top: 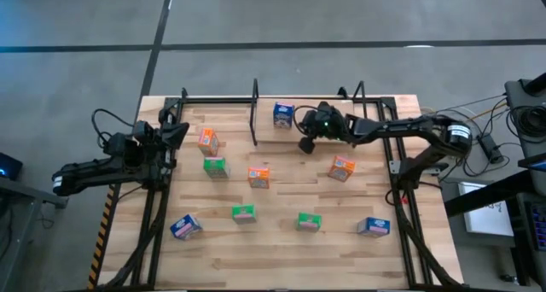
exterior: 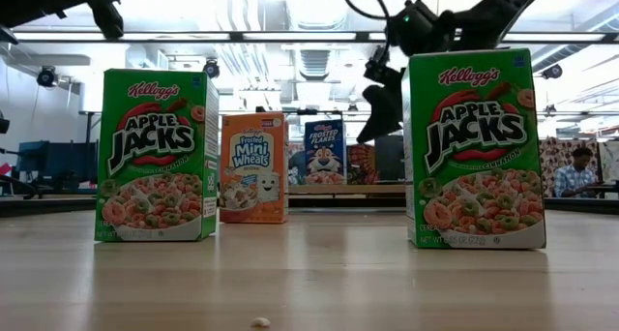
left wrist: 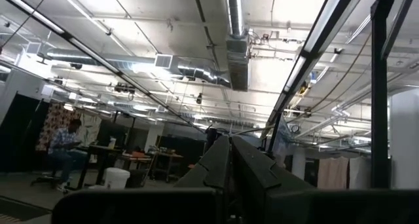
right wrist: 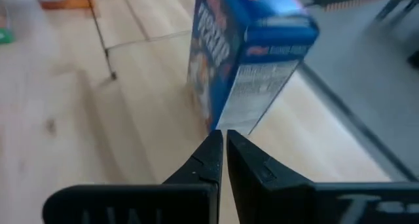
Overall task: Stack cereal on shelf
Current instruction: Put the top blue cereal box on the shelf
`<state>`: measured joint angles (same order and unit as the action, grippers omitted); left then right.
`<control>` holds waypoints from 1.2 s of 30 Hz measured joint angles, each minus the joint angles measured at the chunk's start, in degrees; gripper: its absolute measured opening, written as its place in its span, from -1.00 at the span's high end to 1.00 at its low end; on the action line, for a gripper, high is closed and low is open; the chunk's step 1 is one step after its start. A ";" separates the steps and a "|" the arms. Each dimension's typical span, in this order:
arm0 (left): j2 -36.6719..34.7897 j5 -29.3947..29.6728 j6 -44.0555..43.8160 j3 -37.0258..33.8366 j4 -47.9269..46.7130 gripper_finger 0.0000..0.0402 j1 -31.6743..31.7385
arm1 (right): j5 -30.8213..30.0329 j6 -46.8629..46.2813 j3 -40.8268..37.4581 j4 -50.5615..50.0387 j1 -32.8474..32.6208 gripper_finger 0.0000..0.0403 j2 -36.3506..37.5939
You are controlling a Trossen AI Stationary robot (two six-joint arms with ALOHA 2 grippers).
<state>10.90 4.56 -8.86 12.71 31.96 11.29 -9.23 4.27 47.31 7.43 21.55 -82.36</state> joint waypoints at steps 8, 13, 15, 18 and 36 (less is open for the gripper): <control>0.00 -0.04 0.02 0.00 0.09 1.00 0.00 | 0.03 1.79 0.00 9.08 2.51 0.94 -3.55; 0.00 -0.04 0.02 0.00 0.16 1.00 0.00 | 0.24 2.59 0.00 12.82 2.76 0.94 -4.81; 0.00 -0.04 0.02 0.00 0.18 1.00 0.00 | 0.17 2.65 0.02 14.45 2.89 0.94 -5.52; 0.00 -0.04 0.04 0.00 0.22 1.00 0.00 | 0.17 2.65 0.02 16.75 3.06 0.94 -7.22; 0.00 -0.07 0.02 0.00 -0.04 1.00 0.00 | 3.66 -0.85 0.20 17.27 1.72 0.94 -10.95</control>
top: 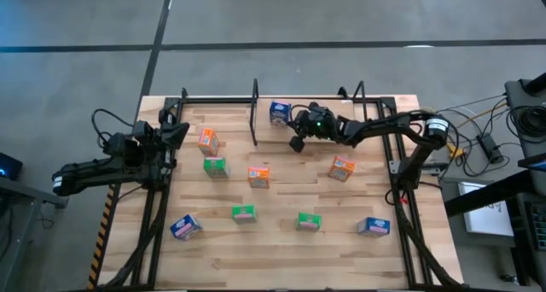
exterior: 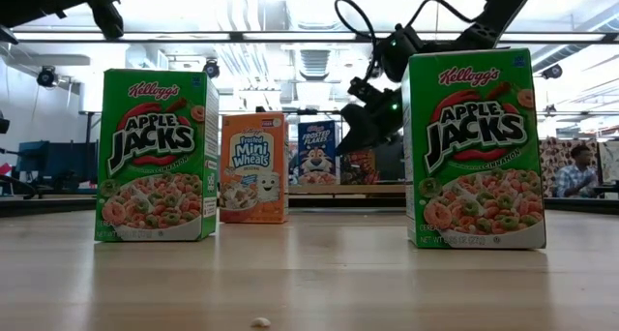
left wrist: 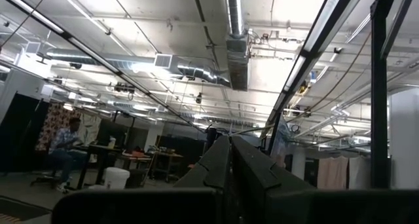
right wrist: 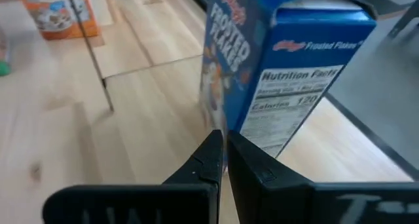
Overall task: Stack cereal on shelf
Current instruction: Put the top blue cereal box on the shelf
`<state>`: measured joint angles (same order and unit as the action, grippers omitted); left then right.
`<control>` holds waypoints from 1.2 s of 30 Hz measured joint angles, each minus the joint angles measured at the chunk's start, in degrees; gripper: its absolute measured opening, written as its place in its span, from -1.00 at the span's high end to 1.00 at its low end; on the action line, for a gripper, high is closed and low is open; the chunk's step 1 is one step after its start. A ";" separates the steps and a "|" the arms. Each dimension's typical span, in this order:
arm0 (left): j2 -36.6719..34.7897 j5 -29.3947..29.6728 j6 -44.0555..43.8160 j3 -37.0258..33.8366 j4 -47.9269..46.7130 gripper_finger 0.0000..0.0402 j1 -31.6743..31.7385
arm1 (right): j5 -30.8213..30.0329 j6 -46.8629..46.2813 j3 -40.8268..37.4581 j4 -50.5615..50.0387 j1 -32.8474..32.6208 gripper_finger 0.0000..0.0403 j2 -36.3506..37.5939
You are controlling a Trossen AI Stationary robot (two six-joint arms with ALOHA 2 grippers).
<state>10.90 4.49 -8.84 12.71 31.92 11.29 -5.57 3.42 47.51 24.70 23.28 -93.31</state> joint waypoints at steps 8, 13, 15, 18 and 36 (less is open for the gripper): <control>0.00 0.00 0.00 0.00 0.00 1.00 0.00 | -0.60 0.98 0.44 6.00 0.29 0.94 -3.34; 0.00 0.00 0.00 0.00 -0.01 1.00 0.00 | -0.82 1.65 3.43 5.83 1.19 0.94 -5.67; 0.00 0.00 0.00 0.00 0.00 1.00 0.00 | -0.77 2.51 5.12 5.67 1.52 0.94 -7.03; 0.00 0.00 0.00 0.00 -0.01 1.00 0.00 | -0.72 3.61 7.72 5.61 1.91 0.94 -9.04; 0.00 -0.02 0.00 0.00 -0.33 1.00 0.00 | -2.11 9.15 20.18 -2.27 3.46 0.94 -16.55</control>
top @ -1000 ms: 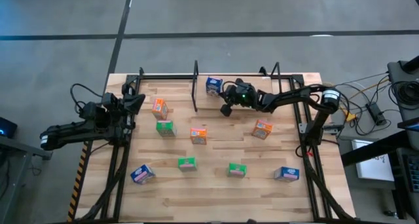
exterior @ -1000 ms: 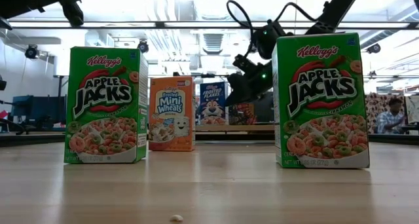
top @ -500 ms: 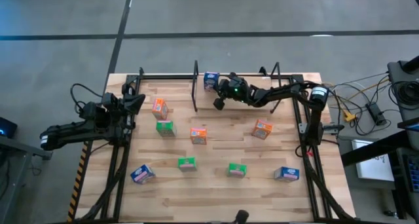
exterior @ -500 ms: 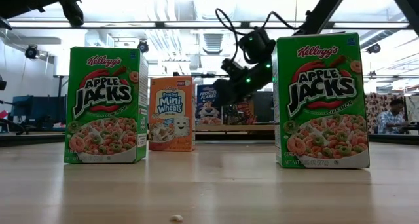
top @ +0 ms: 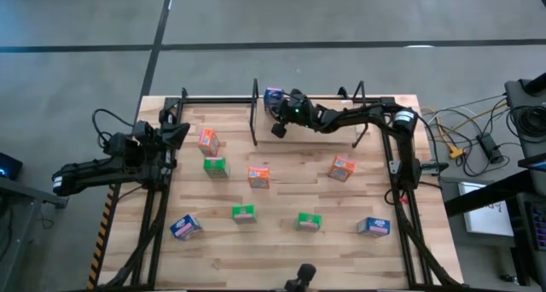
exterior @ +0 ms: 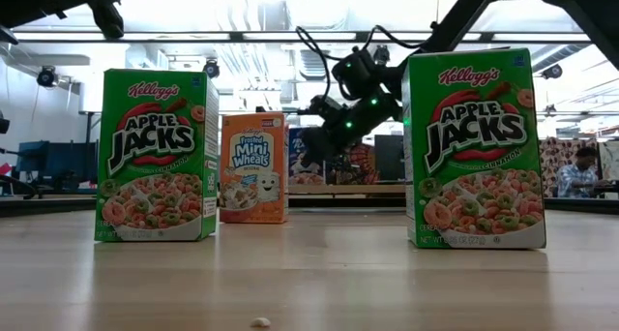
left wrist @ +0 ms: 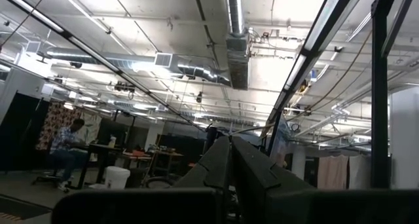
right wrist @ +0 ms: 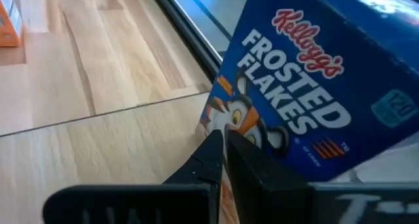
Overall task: Stack cereal on shelf
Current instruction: Put the top blue cereal box on the shelf
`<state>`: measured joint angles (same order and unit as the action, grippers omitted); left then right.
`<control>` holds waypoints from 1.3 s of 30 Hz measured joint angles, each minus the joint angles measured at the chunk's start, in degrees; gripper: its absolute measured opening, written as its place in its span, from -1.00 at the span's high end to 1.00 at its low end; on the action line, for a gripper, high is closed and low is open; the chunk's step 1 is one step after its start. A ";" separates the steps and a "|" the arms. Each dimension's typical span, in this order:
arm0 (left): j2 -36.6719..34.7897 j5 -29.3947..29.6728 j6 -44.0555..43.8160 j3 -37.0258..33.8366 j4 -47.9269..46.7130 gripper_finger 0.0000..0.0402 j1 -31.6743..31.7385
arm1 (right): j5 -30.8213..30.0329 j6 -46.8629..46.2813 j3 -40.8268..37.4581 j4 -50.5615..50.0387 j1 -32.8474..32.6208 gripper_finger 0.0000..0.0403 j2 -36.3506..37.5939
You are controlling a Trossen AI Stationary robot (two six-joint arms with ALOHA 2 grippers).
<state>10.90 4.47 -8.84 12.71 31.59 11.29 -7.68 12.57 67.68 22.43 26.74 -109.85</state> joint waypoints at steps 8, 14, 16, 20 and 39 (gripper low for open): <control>0.00 0.00 0.00 0.00 -0.04 1.00 0.00 | -1.86 0.91 0.07 -2.31 0.44 0.94 0.82; 0.00 0.00 0.00 0.00 -0.04 1.00 0.00 | -2.60 1.01 0.04 -2.53 0.75 0.94 0.97; 0.00 0.00 0.00 0.00 -0.04 1.00 0.00 | -2.38 1.00 0.04 -2.44 0.69 0.94 0.97; 0.00 0.00 0.00 0.00 -0.04 1.00 0.00 | -2.19 0.48 0.04 -2.16 0.68 0.94 0.88; 0.00 0.02 0.00 0.00 0.13 1.00 0.00 | 0.20 -0.74 7.37 0.53 0.68 0.94 -5.32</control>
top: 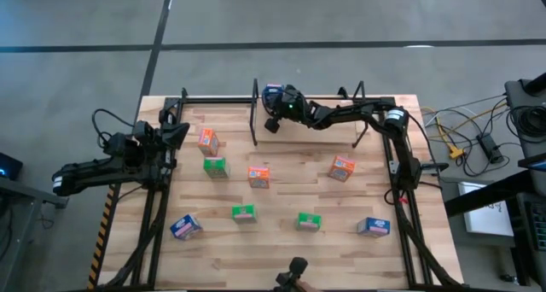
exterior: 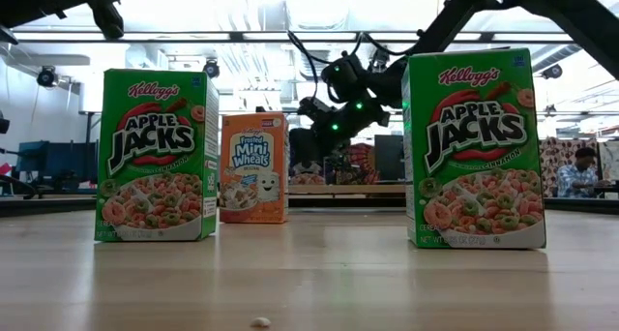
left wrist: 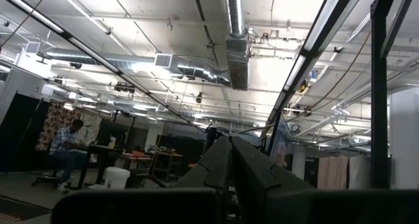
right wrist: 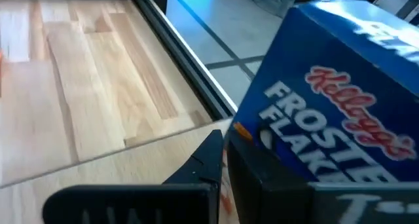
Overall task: Stack cereal on shelf
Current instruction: Put the top blue cereal box on the shelf, then put the top green cereal box on the shelf
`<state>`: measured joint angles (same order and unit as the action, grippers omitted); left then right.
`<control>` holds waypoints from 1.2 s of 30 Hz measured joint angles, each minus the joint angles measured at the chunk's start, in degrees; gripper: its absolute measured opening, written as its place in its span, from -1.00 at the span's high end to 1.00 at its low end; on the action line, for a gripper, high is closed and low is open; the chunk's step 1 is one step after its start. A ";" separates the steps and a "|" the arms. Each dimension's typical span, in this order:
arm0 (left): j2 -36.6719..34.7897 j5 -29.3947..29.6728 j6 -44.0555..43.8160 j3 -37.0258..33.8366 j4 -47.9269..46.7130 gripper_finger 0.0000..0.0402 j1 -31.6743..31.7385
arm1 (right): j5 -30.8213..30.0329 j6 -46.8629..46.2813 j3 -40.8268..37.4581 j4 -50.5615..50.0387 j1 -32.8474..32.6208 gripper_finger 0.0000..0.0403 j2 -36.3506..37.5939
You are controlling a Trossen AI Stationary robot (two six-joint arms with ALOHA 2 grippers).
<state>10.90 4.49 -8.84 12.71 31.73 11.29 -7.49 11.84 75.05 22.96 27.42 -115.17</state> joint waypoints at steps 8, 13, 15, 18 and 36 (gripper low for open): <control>0.00 0.00 -0.20 0.00 -0.20 1.00 -0.02 | -0.04 0.17 0.32 -1.92 0.24 0.94 -0.14; 0.00 0.00 -0.27 0.00 -0.20 1.00 -0.01 | -0.13 1.14 0.32 -3.62 0.26 0.94 0.07; 0.00 -0.02 -0.47 0.00 -0.20 1.00 -0.02 | -0.27 1.49 0.32 -4.36 0.26 0.94 0.13; 0.00 -0.02 -0.48 0.00 -0.20 1.00 -0.02 | -0.46 2.08 0.32 -4.72 0.35 0.94 0.21; 0.14 -0.02 -1.16 0.00 -2.42 1.00 -0.02 | 0.46 4.04 -5.23 -19.70 -8.05 0.95 15.79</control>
<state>11.04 4.47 -10.00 12.71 29.30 11.27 -7.03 15.88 69.82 3.26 19.37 -99.38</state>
